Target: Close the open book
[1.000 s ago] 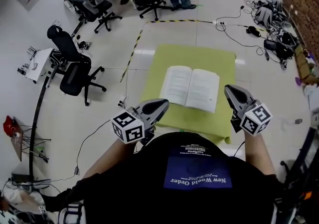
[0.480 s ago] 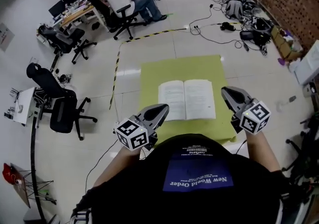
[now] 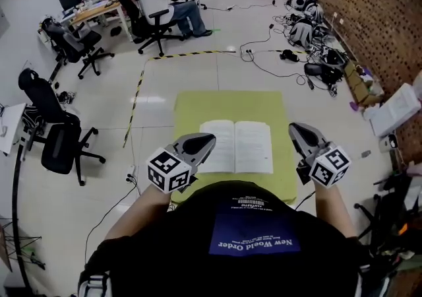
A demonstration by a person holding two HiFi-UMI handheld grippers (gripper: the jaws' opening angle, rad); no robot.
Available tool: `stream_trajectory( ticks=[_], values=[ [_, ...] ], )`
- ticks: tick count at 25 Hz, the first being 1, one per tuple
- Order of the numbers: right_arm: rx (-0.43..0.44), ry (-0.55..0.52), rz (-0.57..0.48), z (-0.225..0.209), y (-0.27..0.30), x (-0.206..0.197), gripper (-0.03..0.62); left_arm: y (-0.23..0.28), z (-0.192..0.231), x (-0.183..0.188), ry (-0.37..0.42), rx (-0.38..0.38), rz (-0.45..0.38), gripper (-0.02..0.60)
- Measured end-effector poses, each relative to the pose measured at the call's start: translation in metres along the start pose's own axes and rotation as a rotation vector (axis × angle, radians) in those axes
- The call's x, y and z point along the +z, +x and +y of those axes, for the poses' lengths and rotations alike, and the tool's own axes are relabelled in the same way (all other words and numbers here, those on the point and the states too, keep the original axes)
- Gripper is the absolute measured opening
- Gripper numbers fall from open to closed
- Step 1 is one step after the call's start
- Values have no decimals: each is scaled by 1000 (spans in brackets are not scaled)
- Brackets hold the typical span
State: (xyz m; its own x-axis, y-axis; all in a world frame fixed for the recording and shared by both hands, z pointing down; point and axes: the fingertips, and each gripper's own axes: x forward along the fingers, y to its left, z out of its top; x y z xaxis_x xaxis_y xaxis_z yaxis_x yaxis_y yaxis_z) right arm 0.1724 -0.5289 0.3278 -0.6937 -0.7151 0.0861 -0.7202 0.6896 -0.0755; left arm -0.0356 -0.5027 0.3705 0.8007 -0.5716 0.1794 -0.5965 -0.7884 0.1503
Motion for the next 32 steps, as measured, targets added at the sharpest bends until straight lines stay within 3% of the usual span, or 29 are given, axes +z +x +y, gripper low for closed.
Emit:
stream_trajectory(
  ticks=[2, 8, 14, 19, 23, 28, 32],
  values=[
    [-3, 4, -2, -7, -2, -1, -17, 11, -2, -4, 40, -5, 36, 11],
    [-13, 58, 26, -29, -4, -32, -17, 52, -14, -49, 176, -37, 250, 145],
    [-9, 124, 74, -63, 6, -87, -17, 113, -19, -134, 387, -60, 483, 222],
    [-13, 202, 131, -82, 7, -144, -17, 149, -47, -219, 534, -123, 657, 280],
    [-3, 227, 129, -87, 11, -177, -17, 172, -58, -269, 720, -114, 709, 311],
    [13, 264, 114, -83, 4, -201, -17, 190, -55, -299, 978, -16, 737, 314],
    [2, 275, 96, -84, -9, -205, -17, 197, -53, -311, 1045, 38, 776, 316]
  ],
)
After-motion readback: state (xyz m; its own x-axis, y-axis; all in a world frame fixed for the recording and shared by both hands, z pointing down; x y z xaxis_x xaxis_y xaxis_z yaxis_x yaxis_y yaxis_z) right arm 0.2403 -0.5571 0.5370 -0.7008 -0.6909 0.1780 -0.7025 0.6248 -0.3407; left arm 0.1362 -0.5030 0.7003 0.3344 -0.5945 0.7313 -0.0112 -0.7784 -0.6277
